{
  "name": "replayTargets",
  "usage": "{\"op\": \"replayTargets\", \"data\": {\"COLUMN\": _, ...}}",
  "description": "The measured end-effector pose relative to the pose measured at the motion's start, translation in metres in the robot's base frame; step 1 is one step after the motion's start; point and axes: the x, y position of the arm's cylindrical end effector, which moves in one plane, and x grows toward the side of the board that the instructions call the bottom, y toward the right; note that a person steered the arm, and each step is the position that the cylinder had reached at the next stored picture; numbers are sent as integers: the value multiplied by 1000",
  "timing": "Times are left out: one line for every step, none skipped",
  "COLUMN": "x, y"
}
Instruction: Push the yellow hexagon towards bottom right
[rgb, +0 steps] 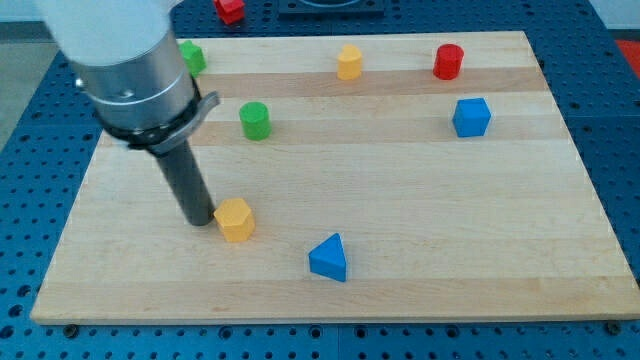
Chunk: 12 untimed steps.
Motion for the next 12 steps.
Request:
{"op": "replayTargets", "data": {"x": 1, "y": 51}}
{"op": "replayTargets", "data": {"x": 4, "y": 62}}
{"op": "replayTargets", "data": {"x": 34, "y": 27}}
{"op": "replayTargets", "data": {"x": 71, "y": 40}}
{"op": "replayTargets", "data": {"x": 47, "y": 61}}
{"op": "replayTargets", "data": {"x": 5, "y": 67}}
{"op": "replayTargets", "data": {"x": 0, "y": 109}}
{"op": "replayTargets", "data": {"x": -13, "y": 142}}
{"op": "replayTargets", "data": {"x": -24, "y": 137}}
{"op": "replayTargets", "data": {"x": -43, "y": 153}}
{"op": "replayTargets", "data": {"x": -44, "y": 171}}
{"op": "replayTargets", "data": {"x": -11, "y": 214}}
